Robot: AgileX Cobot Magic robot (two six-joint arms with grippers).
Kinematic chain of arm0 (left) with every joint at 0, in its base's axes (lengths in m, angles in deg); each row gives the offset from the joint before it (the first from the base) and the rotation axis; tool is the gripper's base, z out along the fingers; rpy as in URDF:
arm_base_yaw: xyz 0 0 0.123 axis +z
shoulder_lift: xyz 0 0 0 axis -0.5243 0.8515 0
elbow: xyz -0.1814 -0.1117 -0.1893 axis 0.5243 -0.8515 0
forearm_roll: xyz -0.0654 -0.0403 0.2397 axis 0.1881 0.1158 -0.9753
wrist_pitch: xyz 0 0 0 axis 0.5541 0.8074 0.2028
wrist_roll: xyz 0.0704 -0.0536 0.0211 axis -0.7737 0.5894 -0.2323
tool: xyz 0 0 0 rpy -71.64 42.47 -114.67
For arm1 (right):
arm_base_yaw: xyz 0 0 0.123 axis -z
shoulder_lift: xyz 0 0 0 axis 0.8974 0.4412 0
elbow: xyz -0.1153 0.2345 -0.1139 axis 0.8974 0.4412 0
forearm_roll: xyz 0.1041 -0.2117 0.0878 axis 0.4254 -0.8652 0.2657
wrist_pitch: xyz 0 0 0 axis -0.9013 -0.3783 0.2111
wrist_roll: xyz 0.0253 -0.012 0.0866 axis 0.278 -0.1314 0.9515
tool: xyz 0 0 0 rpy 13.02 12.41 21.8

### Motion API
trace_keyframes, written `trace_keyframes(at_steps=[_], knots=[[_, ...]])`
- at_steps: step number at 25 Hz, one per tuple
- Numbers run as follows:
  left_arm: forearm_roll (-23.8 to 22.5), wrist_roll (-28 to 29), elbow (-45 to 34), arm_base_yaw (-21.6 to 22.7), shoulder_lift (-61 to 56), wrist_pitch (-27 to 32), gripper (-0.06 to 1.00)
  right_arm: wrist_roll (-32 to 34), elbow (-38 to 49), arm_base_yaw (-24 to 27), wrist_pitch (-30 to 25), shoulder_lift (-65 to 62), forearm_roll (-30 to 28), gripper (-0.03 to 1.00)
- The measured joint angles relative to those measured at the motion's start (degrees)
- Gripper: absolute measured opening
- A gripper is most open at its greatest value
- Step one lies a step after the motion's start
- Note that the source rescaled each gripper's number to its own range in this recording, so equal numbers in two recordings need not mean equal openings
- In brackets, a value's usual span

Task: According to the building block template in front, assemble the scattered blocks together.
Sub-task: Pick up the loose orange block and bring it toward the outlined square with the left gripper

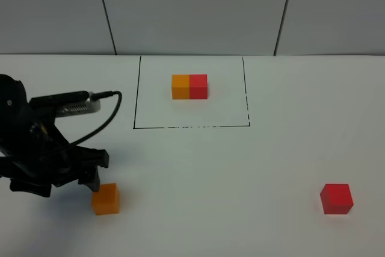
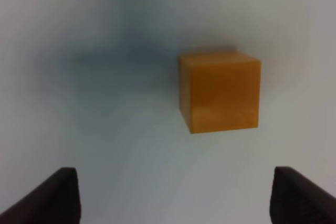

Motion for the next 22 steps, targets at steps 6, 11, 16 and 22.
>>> trace_keyframes(at_steps=[6,11,16,22], knots=[[0.07,1.84,0.05,-4.39,1.86,-3.19,0.83,0.0,0.0,0.0,0.0,0.0,0.0,0.43],[0.07,3.87,0.11,-4.45,1.92,-4.43,0.83,0.0,0.0,0.0,0.0,0.0,0.0,0.43],[-0.13,3.95,0.11,-4.45,1.92,-3.07,0.83,0.0,0.0,0.0,0.0,0.0,0.0,0.43],[-0.17,3.83,0.11,-4.45,3.08,-2.56,0.83,0.0,0.0,0.0,0.0,0.0,0.0,0.43]])
